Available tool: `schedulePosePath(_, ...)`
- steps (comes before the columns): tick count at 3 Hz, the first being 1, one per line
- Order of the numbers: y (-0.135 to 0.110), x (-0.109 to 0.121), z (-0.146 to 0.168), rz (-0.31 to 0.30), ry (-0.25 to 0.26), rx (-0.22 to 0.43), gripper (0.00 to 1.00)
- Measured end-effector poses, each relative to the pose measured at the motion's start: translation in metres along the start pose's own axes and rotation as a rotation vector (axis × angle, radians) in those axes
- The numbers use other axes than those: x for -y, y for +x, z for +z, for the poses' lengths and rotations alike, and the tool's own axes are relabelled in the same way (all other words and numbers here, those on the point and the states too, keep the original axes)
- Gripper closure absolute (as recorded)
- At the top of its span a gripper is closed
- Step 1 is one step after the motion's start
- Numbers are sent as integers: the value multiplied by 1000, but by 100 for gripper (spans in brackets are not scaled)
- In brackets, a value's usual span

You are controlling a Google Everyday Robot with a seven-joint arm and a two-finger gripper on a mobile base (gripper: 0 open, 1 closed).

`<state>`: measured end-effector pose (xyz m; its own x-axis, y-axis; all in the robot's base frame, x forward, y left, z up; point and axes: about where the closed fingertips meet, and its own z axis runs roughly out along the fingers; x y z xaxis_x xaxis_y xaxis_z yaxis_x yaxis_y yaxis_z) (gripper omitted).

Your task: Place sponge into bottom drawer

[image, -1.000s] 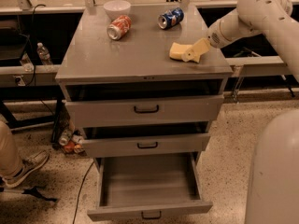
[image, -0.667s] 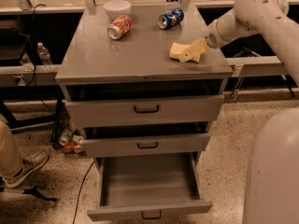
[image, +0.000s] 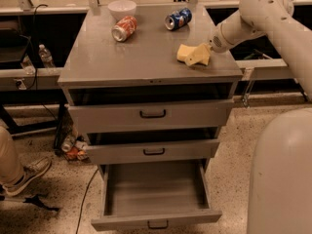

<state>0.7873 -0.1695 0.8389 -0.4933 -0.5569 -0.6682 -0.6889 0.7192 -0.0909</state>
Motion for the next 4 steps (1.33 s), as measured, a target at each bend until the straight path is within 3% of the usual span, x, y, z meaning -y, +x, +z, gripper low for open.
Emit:
schedulePosePath(2,3,-1,-7,61,-37,45,74)
schedulePosePath(3,-1,2,-26,54,8,38,97)
schedulePosePath(4,10,8,-67,58,109,-33,100)
